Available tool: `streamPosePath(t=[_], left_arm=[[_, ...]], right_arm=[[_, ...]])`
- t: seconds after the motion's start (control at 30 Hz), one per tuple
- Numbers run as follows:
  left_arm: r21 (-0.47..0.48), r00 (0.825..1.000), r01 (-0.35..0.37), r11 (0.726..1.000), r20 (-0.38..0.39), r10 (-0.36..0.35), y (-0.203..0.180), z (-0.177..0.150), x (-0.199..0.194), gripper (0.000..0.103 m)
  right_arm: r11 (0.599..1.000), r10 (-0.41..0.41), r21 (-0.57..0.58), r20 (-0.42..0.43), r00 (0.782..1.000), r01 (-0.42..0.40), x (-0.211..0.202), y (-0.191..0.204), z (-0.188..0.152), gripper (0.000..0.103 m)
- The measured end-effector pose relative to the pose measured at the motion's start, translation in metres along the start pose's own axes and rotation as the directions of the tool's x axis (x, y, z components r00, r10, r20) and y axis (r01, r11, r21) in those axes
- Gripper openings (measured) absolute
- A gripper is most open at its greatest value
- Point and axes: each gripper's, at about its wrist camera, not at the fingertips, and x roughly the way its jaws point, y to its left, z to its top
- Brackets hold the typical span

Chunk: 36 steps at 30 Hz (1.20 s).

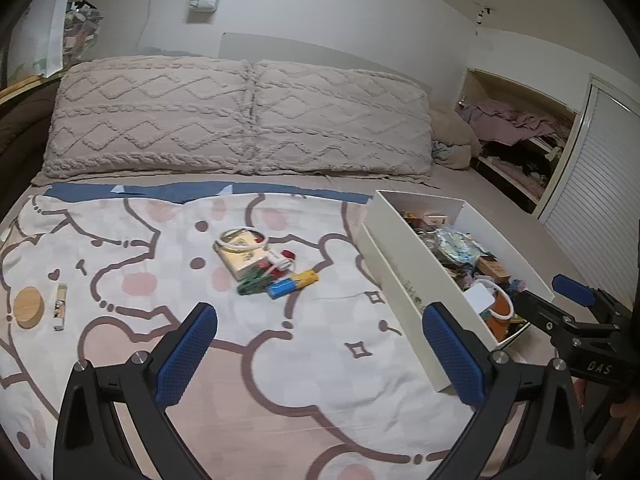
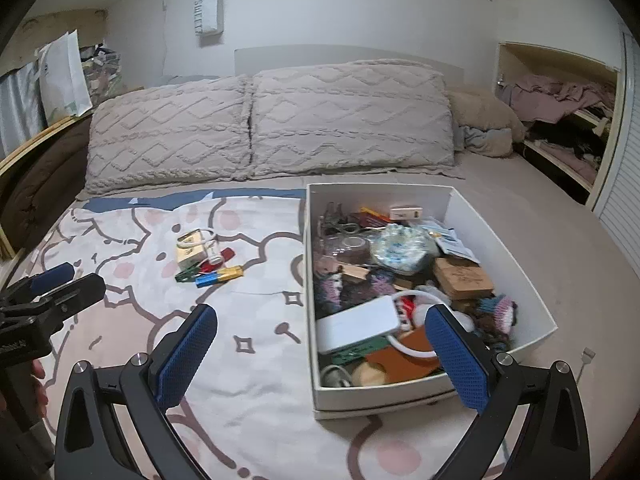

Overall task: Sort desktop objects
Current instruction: 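Move both tools toward the lighters and clothespin on the bedsheet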

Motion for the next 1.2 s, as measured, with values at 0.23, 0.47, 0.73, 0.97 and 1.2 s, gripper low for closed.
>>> streamPosePath(t=[0.23, 0.47, 0.73, 0.97, 1.2], left_arm=[[-0.020, 0.999, -0.034, 0.999, 0.002, 0.034, 0.027, -0.001, -0.004, 0.103], [-0.044, 0.998, -0.060, 0.997, 0.001, 0.060, 0.052, -0.003, -0.003, 0.103], [-0.068, 0.997, -0.077, 0.995, -0.020, 0.076, 0.073, -0.008, 0.010, 0.103], [-0.098, 0.997, -0.067, 0.993, -0.054, 0.062, 0.091, -0.013, 0.029, 0.103], [-0.129, 0.995, -0.065, 0.990, -0.088, 0.054, 0.107, -0.014, 0.052, 0.103]], right_arm=[[0.999, 0.033, -0.015, -0.011, 0.999, -0.033, 0.009, 0.026, 0.001, 0.103], [0.996, 0.064, -0.059, -0.002, 0.998, -0.064, 0.018, 0.053, 0.001, 0.103], [0.991, 0.084, -0.098, -0.028, 0.996, -0.086, 0.037, 0.078, -0.001, 0.103], [0.986, 0.112, -0.116, -0.051, 0.992, -0.118, 0.058, 0.097, -0.004, 0.103], [0.982, 0.129, -0.124, -0.104, 0.986, -0.141, 0.090, 0.108, -0.006, 0.103]])
